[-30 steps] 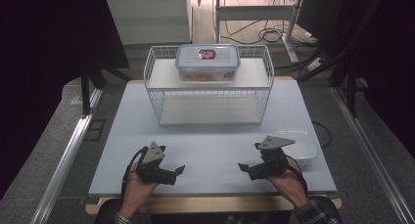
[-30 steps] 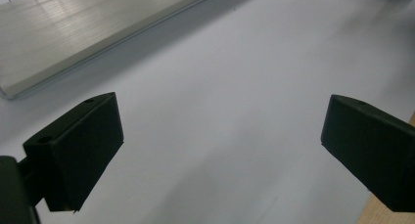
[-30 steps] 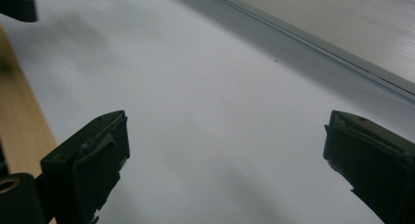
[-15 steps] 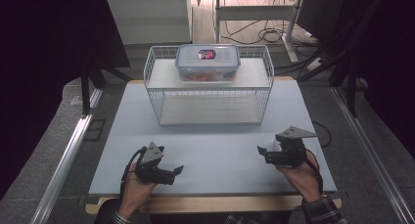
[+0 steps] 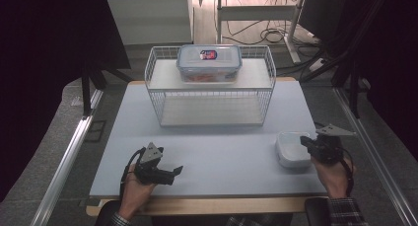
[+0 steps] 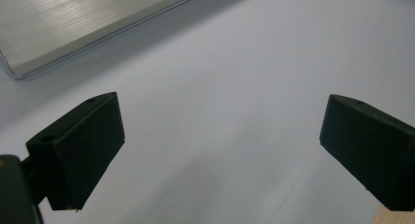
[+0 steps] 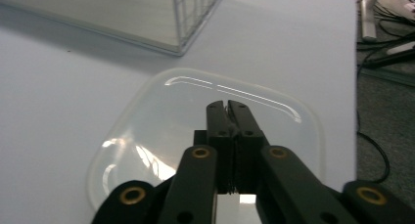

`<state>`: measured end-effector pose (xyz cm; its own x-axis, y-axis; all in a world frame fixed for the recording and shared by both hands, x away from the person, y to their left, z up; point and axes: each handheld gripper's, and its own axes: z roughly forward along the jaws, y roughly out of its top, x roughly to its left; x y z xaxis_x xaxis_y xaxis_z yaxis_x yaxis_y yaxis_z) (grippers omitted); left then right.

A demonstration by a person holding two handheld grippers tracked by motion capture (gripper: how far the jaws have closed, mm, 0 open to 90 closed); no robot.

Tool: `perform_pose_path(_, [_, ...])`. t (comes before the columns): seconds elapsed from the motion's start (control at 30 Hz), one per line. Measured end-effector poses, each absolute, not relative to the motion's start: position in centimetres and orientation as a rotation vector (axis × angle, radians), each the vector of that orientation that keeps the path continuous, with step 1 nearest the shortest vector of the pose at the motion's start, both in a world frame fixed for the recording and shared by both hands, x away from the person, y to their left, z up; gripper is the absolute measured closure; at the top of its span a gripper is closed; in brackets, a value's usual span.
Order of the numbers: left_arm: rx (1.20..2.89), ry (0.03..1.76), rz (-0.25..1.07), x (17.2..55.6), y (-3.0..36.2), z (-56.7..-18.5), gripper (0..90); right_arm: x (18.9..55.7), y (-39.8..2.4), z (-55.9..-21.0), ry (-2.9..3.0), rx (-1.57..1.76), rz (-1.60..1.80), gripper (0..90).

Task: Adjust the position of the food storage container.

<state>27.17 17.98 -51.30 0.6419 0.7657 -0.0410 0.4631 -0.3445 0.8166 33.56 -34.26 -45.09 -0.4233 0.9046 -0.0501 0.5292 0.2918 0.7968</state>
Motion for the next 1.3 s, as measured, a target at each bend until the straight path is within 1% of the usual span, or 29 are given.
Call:
perform_pose_path(0.43, [2.001,0.973,0.446,27.3,18.2,-51.4,3.2,33.8,-37.7,-45.3,1.961,1.406,0.92,89.5])
perform_pose_path(0.7, [2.001,0.977,0.442,27.4,18.2,-51.5,3.4,34.3,-38.6,-46.3,1.965,1.46,0.856,89.4])
perform_pose_path(0.93, [2.008,0.976,0.437,27.4,18.2,-51.5,3.6,34.5,-37.9,-46.7,2.01,1.466,0.877,89.4])
perform_pose_path(1.3, [2.013,0.975,0.43,27.4,18.1,-51.6,3.9,34.6,-35.1,-47.1,2.126,1.41,0.942,89.4])
